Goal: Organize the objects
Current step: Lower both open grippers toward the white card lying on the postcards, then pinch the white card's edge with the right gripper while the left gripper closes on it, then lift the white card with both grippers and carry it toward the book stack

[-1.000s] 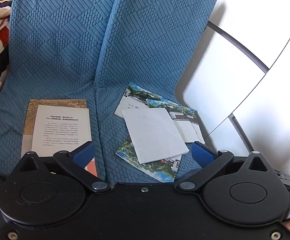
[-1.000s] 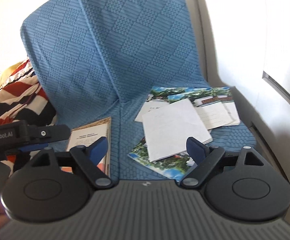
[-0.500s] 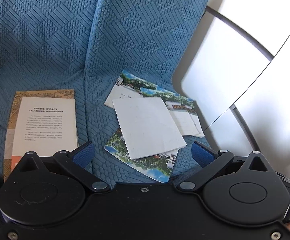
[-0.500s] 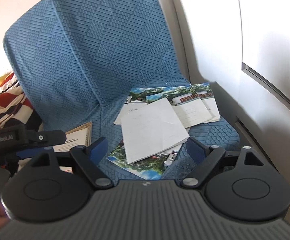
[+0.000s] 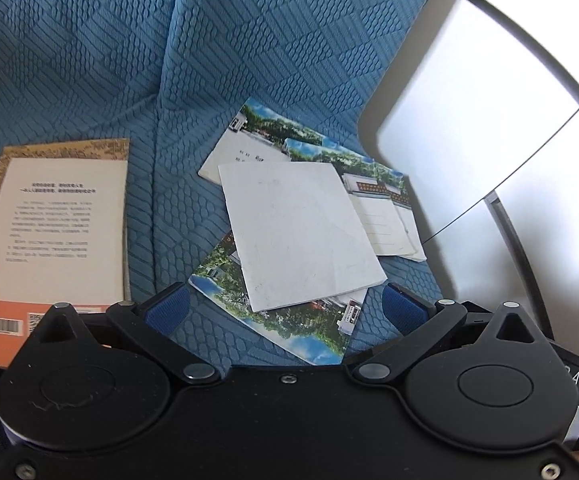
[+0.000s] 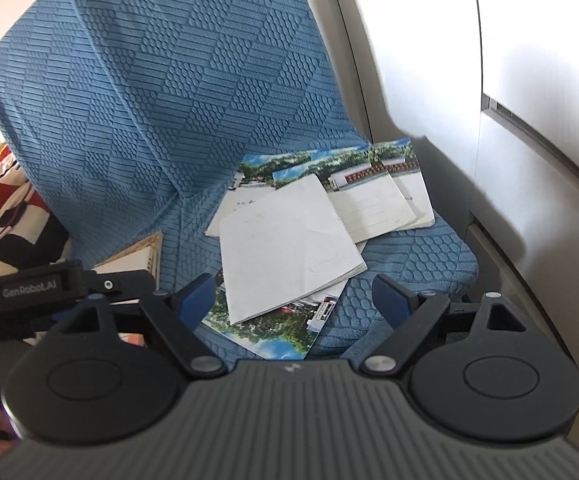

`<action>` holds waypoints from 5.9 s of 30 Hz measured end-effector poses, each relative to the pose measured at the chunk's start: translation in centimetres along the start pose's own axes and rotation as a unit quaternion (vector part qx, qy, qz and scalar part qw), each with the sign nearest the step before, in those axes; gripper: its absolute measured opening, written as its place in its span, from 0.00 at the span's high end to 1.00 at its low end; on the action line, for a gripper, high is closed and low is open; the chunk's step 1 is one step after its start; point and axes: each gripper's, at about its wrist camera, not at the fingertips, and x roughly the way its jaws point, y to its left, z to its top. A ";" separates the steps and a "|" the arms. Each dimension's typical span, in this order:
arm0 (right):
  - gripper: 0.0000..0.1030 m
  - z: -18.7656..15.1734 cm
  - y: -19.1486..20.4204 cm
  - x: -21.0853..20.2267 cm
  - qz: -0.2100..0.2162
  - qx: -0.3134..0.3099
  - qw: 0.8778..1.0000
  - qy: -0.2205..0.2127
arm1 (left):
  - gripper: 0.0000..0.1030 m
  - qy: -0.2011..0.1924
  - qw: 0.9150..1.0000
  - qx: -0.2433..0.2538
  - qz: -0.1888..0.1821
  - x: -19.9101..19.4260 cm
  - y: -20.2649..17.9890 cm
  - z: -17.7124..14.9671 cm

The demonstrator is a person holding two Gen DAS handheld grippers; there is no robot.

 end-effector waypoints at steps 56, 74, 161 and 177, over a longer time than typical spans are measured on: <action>0.80 1.1 -10.9 16.7 0.179 0.278 0.939 0.093 | 0.66 0.100 0.979 -0.166 -0.057 12.6 5.6 -0.3; 0.96 1.8 -8.3 13.6 0.168 0.315 0.931 0.076 | 0.24 0.096 0.953 -0.277 -0.082 10.7 9.7 -1.4; 0.96 3.5 17.2 0.3 0.229 0.040 0.973 -0.005 | 0.91 -0.135 0.950 -0.236 -0.152 -17.6 20.0 1.8; 0.95 -2.1 18.5 8.4 0.187 0.042 0.979 0.075 | 0.91 -0.107 0.950 -0.275 -0.099 -10.2 27.2 -2.1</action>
